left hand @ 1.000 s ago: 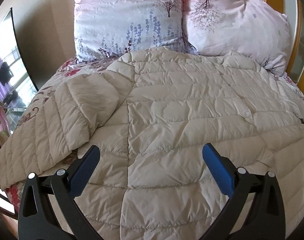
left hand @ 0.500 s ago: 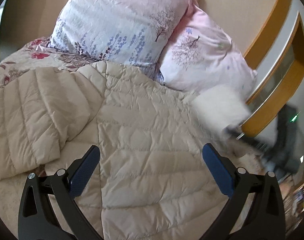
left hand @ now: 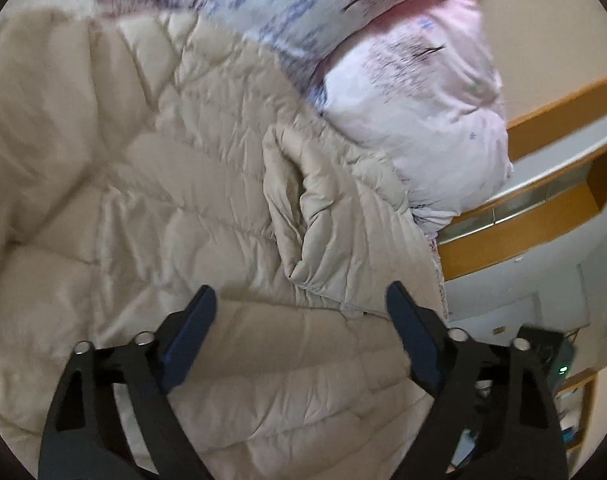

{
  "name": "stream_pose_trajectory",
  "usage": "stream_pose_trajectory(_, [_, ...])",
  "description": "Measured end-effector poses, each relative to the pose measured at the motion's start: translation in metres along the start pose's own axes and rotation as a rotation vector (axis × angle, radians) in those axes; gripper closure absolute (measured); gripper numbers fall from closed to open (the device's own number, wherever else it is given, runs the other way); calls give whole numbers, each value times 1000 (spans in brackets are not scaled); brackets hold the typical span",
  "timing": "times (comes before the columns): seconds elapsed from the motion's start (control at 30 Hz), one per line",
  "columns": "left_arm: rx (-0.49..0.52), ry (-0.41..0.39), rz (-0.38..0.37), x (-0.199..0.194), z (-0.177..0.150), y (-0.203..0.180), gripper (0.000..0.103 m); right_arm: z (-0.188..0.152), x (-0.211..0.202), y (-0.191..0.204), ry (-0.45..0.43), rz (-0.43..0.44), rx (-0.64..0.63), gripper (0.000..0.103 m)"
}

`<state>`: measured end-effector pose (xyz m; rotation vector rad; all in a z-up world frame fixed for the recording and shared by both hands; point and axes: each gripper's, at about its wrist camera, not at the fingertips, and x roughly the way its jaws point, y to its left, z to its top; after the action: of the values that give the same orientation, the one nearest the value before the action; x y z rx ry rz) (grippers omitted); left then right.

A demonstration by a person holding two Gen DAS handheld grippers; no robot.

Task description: Fold large clothes

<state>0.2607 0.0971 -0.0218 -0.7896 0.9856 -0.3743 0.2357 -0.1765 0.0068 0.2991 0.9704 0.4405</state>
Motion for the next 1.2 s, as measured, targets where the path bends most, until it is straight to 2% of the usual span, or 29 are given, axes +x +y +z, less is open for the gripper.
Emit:
stream_pose_trajectory(0.07, [-27,22,-11,10,3,0,27,-2,-7,-35,-9,39,174,31])
stream_pose_trajectory(0.17, [-49,36,-21,24,7,-1,43,-6,-17,-86,-62,83,397,31])
stream_pose_trajectory(0.2, [-61,42,-32,30,9,-1,52,-7,-19,-99,-84,100,458,31])
stream_pose_trajectory(0.23, [-69,44,-41,33,11,-1,67,-8,-23,-116,-119,124,527,31])
stream_pose_trajectory(0.3, [-79,45,-50,40,15,0,86,-9,-28,-133,-170,124,597,32])
stream_pose_trajectory(0.33, [-80,40,-48,43,18,1,92,-8,-30,-142,-205,108,631,33])
stream_pose_trajectory(0.37, [-74,30,-42,43,20,0,93,-6,-30,-147,-224,91,645,39])
stream_pose_trajectory(0.4, [-55,7,-31,39,23,-2,95,-4,-31,-151,-243,62,654,54])
stream_pose_trajectory(0.43, [-37,-15,-21,34,26,-3,96,-1,-32,-154,-260,27,648,65])
stream_pose_trajectory(0.47, [-24,-30,-14,31,28,-5,96,2,-30,-154,-258,11,639,84])
stream_pose_trajectory(0.5, [-7,-51,-6,24,30,-6,97,4,-26,-153,-250,5,625,91])
stream_pose_trajectory(0.57, [22,-83,22,14,32,-6,97,3,-24,-140,-235,-1,562,94])
stream_pose_trajectory(0.67, [37,-96,107,10,33,3,97,3,-13,-120,-185,-82,461,94])
stream_pose_trajectory(0.73, [16,-77,153,14,32,13,97,3,-4,-114,-132,-137,427,89])
stream_pose_trajectory(0.77, [4,-65,167,17,32,17,97,4,0,-110,-115,-164,415,83])
stream_pose_trajectory(0.8, [-2,-56,173,19,31,19,97,1,0,-106,-97,-198,400,71])
stream_pose_trajectory(0.83, [0,-50,174,19,31,20,96,1,-1,-100,-81,-207,383,64])
stream_pose_trajectory(0.87, [5,-48,174,17,31,21,96,2,-1,-90,-68,-207,361,52])
stream_pose_trajectory(0.9, [6,-48,174,15,31,21,93,1,-3,-78,-47,-217,326,50])
stream_pose_trajectory(0.97, [17,-51,177,5,30,19,78,3,-3,-46,-7,-206,226,51])
stream_pose_trajectory(1.03, [26,-69,171,-10,27,19,50,2,-4,-15,-4,-188,116,55])
stream_pose_trajectory(1.1, [37,-94,169,-30,20,22,40,11,3,21,-23,-185,-16,58])
stream_pose_trajectory(1.2, [47,-124,156,-67,1,32,40,28,33,62,-39,-221,-165,60])
